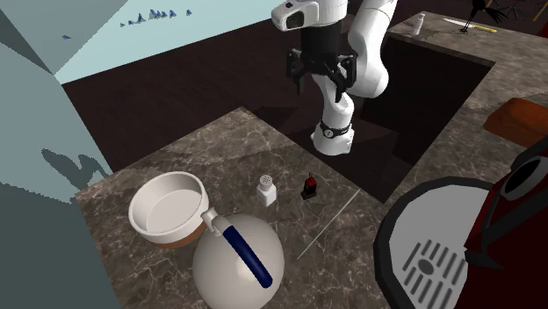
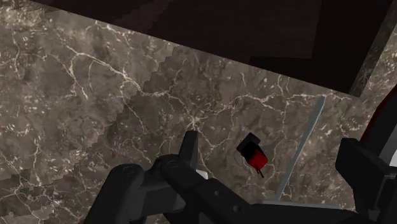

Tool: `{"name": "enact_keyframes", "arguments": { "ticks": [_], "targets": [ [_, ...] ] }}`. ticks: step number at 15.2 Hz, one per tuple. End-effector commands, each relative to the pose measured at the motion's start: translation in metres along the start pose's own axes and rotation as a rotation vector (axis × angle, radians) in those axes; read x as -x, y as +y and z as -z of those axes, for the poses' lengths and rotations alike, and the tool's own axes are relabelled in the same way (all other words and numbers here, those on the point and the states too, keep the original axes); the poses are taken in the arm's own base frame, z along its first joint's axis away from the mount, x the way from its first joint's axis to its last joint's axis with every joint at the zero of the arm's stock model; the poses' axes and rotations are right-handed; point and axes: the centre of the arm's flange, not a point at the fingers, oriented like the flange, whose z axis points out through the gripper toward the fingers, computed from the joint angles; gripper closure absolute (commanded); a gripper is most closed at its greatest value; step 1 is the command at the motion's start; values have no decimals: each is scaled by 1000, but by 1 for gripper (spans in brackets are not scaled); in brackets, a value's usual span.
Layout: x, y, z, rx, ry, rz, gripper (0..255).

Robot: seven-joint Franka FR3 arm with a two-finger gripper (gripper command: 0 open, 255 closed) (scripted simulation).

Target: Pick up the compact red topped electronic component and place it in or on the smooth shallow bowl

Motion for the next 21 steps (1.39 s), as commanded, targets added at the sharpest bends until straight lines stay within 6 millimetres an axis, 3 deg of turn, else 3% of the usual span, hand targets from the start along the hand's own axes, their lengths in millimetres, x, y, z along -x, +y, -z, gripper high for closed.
{"name": "enact_keyframes", "arguments": {
  "ticks": [1, 15, 21],
  "targets": [
    [0, 0, 0, 0, 0, 0, 0],
    [-119, -54, -141, 109, -43, 322, 0],
    [-119, -52, -168, 110, -44, 326, 0]
  ]
}}
